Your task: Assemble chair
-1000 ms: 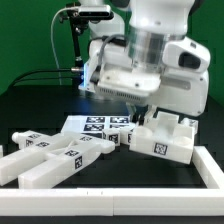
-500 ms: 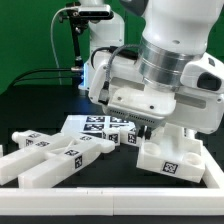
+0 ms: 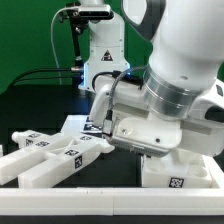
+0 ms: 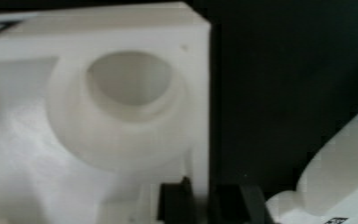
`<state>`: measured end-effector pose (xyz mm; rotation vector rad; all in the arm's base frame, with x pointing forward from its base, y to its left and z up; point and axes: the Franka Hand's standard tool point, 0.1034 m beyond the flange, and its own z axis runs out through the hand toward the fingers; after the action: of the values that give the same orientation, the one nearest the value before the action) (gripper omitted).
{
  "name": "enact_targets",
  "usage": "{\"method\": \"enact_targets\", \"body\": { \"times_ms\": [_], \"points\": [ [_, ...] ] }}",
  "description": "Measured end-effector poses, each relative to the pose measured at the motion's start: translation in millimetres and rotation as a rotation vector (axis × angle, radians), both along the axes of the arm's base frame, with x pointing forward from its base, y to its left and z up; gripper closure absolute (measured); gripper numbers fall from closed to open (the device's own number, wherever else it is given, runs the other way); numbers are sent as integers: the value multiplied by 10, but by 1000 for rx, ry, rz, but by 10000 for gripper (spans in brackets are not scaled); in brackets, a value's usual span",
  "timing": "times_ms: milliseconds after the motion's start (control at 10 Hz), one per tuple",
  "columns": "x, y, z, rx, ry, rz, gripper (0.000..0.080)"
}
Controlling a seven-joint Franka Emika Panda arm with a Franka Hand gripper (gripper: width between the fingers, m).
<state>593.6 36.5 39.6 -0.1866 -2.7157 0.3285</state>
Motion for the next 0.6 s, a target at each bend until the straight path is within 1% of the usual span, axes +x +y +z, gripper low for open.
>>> {"method": "enact_targets", "body": {
  "times_ms": [200, 400, 500, 600],
  "points": [
    [124, -7, -27, -26, 59, -17, 771],
    [147, -13, -43, -28, 68, -24, 771],
    [145, -11, -48, -29, 68, -25, 715],
    [148, -9, -43, -37, 63, -43, 715]
  ]
}}
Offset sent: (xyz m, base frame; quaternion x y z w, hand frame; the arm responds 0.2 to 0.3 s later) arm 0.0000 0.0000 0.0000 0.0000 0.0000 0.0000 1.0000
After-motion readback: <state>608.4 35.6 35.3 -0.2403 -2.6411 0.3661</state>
